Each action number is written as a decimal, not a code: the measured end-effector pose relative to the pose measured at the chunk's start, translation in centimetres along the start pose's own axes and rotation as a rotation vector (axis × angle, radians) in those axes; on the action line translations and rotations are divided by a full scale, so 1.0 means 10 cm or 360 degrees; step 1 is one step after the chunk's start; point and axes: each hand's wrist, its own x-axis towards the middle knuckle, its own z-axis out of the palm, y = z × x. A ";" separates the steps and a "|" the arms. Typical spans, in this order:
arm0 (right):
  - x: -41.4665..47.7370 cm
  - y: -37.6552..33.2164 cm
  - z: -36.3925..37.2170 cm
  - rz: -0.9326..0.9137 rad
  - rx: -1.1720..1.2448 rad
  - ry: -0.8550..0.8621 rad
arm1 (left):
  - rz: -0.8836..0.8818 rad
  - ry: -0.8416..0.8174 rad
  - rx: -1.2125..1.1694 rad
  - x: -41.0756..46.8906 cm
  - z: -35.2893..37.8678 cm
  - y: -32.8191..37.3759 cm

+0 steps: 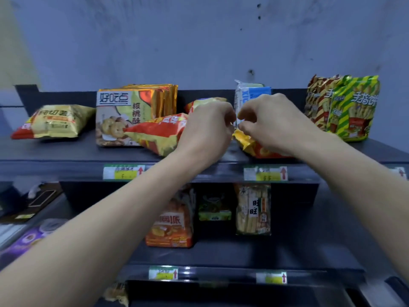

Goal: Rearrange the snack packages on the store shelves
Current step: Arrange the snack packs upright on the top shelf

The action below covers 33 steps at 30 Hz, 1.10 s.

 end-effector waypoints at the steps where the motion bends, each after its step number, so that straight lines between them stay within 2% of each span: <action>1: -0.08 -0.14 0.00 -0.0023 -0.0022 -0.0021 | -0.0003 -0.0025 0.0006 -0.13 -0.12 -0.04; 5: -0.42 -0.76 0.02 -0.0142 -0.0089 -0.0156 | -0.0050 -0.0128 0.0073 -0.66 -0.65 -0.39; 8: -0.62 -1.26 0.19 -0.0272 -0.0120 -0.0326 | -0.0202 -0.0258 0.0180 -1.06 -0.99 -0.80; 13: -0.77 -2.04 0.77 -0.0372 -0.0064 -0.0667 | -0.0542 -0.0481 0.0331 -1.75 -1.44 -1.62; 18: -0.82 -2.58 1.44 -0.0357 -0.0020 -0.0871 | -0.0768 -0.0534 0.0388 -2.32 -1.72 -2.31; 23: -0.81 -2.84 1.93 -0.0321 0.0003 -0.1032 | -0.0898 -0.0574 0.0375 -2.55 -1.76 -2.82; 33: -0.43 -2.75 2.75 -0.0108 0.0131 -0.1120 | -0.0860 -0.0697 0.0343 -2.21 -1.14 -3.54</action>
